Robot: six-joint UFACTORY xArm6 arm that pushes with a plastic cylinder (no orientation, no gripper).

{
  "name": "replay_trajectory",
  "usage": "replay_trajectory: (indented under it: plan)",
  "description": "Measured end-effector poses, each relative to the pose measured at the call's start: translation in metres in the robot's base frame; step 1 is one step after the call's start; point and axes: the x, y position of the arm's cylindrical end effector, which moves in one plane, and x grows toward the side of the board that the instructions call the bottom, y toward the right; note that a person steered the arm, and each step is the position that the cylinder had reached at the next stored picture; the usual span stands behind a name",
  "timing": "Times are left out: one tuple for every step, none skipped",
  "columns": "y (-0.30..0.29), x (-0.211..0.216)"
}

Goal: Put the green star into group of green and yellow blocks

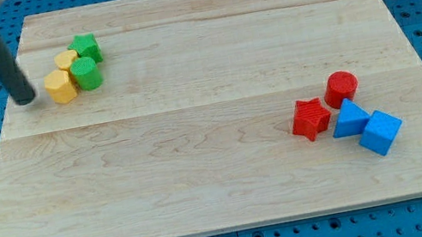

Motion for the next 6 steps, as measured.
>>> replay_trajectory:
  plan:
    - [-0.019,-0.058]
    - [0.01,-0.126]
    - [0.065,-0.138]
    - [0.108,-0.121]
    - [0.112,-0.117]
    - [0.112,-0.107]
